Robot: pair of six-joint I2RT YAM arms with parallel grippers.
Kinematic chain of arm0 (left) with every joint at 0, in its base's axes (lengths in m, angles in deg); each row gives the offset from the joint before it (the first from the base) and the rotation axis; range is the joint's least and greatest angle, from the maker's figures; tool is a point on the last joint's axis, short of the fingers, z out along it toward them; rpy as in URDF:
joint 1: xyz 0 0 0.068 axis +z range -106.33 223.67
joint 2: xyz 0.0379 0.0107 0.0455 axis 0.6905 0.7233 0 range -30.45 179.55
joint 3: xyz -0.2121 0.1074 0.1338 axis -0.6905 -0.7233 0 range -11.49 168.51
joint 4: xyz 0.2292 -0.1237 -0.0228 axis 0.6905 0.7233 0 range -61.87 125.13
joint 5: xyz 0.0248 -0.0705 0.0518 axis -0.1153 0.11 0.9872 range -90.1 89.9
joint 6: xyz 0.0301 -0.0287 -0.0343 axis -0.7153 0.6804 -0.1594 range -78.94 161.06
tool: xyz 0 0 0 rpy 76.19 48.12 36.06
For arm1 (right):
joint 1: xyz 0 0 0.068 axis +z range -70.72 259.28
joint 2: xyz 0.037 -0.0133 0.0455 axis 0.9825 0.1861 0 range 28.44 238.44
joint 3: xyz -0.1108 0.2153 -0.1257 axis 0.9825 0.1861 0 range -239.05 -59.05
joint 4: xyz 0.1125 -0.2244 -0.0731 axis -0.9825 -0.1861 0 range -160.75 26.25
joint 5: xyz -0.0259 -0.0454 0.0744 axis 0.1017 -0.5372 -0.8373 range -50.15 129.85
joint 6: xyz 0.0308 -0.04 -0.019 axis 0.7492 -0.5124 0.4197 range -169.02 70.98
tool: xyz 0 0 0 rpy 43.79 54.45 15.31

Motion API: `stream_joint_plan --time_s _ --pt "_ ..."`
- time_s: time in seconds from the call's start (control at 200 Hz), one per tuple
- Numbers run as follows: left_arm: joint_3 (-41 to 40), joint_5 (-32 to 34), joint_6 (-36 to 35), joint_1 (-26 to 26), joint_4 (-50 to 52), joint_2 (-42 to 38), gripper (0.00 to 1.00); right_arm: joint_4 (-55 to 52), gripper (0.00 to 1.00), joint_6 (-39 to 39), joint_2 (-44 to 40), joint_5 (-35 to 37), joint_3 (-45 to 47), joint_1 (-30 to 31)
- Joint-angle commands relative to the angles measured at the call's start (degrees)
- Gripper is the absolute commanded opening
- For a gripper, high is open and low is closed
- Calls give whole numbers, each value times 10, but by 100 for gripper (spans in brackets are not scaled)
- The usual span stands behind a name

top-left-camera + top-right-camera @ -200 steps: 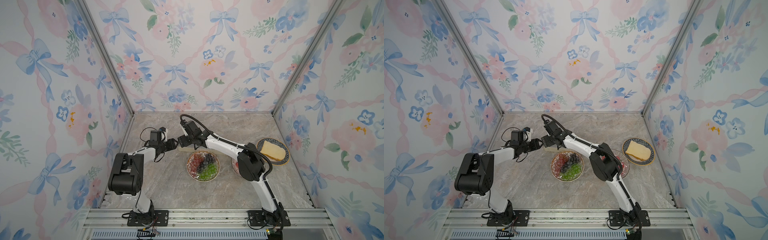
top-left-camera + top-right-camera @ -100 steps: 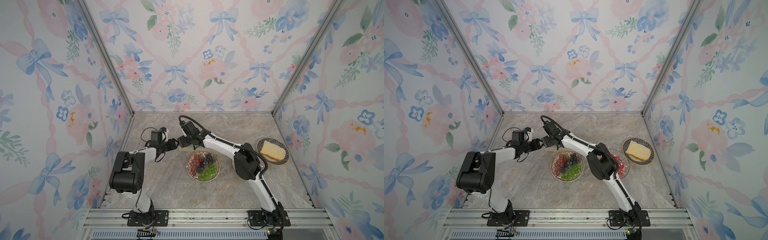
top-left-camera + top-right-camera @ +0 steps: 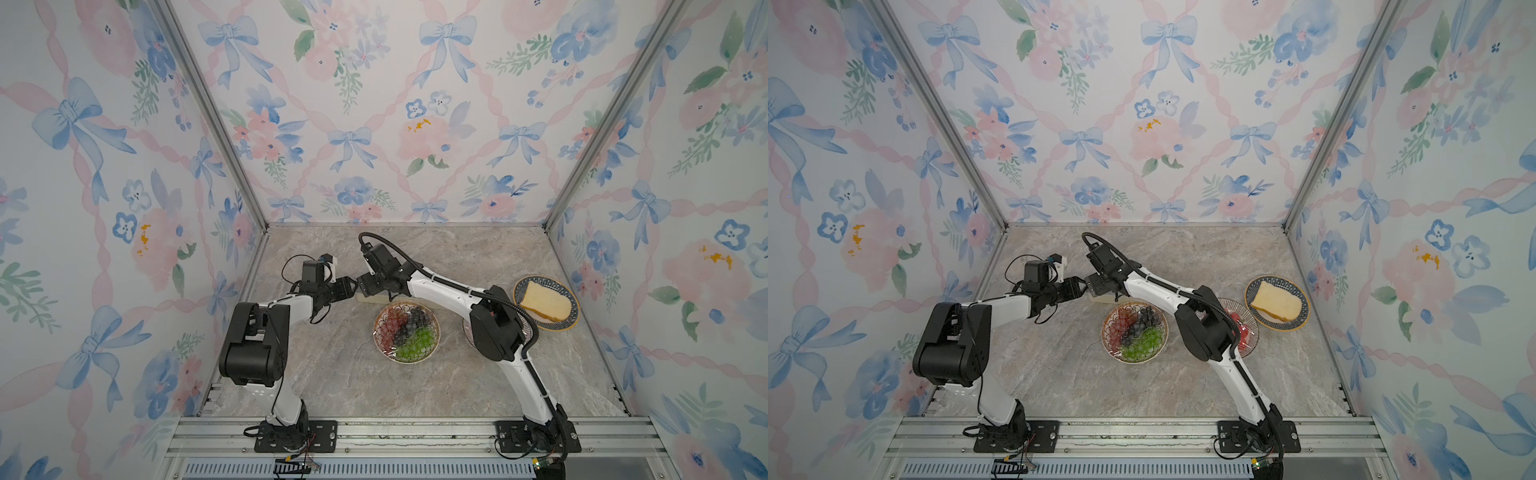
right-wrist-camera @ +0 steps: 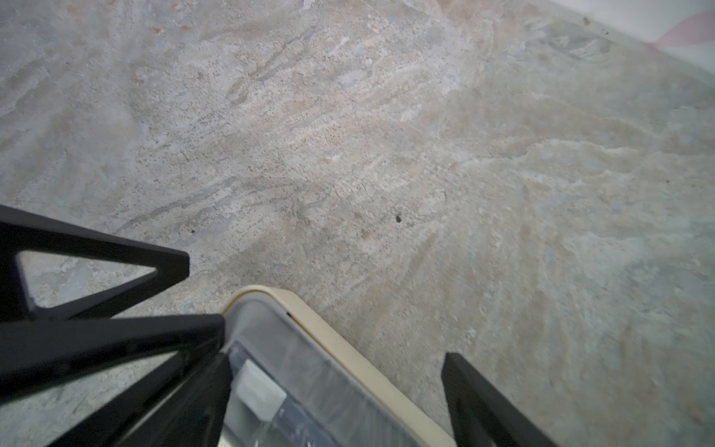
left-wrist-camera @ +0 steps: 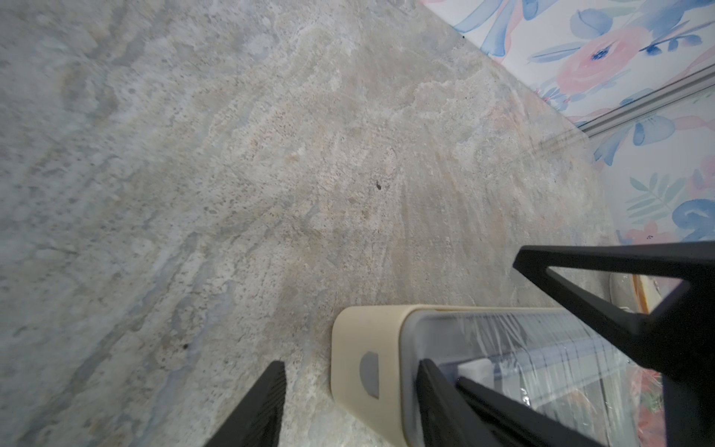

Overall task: Wrap the plate with plastic wrap
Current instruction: Tear off the plastic wrap from the plastic wrap cutting box.

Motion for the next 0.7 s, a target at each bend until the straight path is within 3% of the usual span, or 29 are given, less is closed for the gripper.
stream_joint_plan --time_s 0.0,0.695 --pt "-9 27 -7 -2 22 23 56 -9 87 -2 -37 28 45 -14" --pt "-6 38 -5 -2 25 24 56 49 87 10 -150 41 215 -57"
